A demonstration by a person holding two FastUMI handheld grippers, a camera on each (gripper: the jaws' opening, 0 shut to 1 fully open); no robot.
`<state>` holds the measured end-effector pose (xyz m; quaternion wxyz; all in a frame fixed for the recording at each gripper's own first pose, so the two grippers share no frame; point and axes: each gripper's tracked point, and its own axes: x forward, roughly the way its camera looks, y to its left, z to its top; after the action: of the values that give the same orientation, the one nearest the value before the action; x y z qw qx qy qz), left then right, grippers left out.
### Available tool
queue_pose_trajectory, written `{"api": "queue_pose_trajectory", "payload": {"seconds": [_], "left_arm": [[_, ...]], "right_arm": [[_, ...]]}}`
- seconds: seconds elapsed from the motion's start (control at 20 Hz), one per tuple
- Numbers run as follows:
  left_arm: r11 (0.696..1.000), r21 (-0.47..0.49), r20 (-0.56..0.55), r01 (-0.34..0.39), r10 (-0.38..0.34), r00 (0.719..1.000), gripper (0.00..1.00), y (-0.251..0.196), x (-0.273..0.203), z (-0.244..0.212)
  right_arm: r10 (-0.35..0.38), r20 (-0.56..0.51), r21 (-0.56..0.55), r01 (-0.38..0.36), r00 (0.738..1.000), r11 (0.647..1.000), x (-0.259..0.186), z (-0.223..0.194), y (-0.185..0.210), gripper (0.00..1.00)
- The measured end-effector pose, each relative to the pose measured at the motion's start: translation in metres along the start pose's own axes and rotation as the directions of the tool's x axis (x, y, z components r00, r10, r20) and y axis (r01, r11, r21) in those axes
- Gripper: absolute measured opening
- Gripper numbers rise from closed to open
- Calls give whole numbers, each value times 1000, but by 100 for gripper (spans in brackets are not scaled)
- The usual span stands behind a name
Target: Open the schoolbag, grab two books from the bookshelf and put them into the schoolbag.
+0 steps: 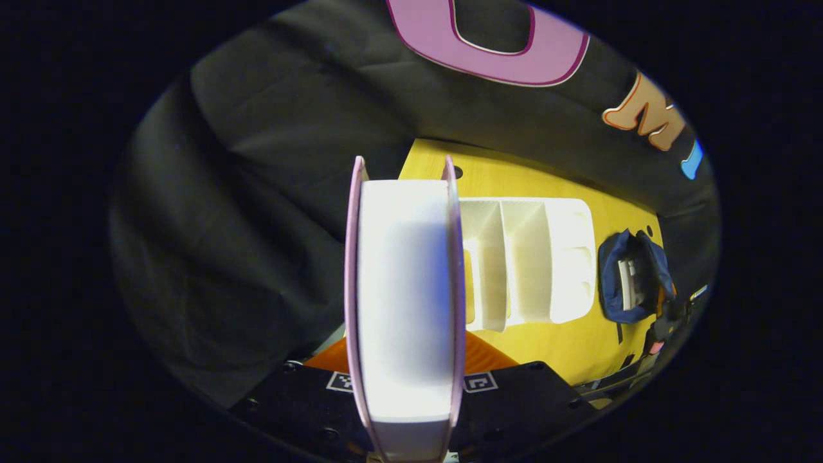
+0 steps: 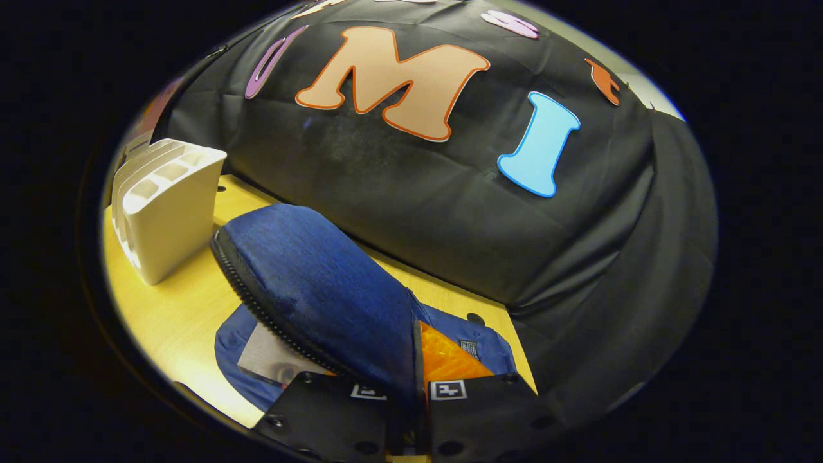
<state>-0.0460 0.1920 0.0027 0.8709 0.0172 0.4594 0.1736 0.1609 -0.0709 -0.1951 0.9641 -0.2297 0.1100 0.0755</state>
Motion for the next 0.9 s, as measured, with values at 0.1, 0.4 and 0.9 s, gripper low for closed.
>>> {"api": "queue_pose_trajectory", "payload": {"seconds": [0.1, 0.4, 0.9], "left_arm": [[998, -41, 3, 54, -54, 999, 40, -22, -14, -10], [972, -119, 24, 203, -202, 979, 40, -82, -45, -25], [831, -205, 41, 517, -521, 853, 40, -245, -43, -31]], "right_arm": [[4, 0, -8, -4, 1000, 1000, -1, 0, 0, 7], [20, 4, -14, -19, 1000, 1000, -5, -1, 0, 7], [24, 10, -9, -24, 1000, 1000, -8, -3, -1, 7]]}}
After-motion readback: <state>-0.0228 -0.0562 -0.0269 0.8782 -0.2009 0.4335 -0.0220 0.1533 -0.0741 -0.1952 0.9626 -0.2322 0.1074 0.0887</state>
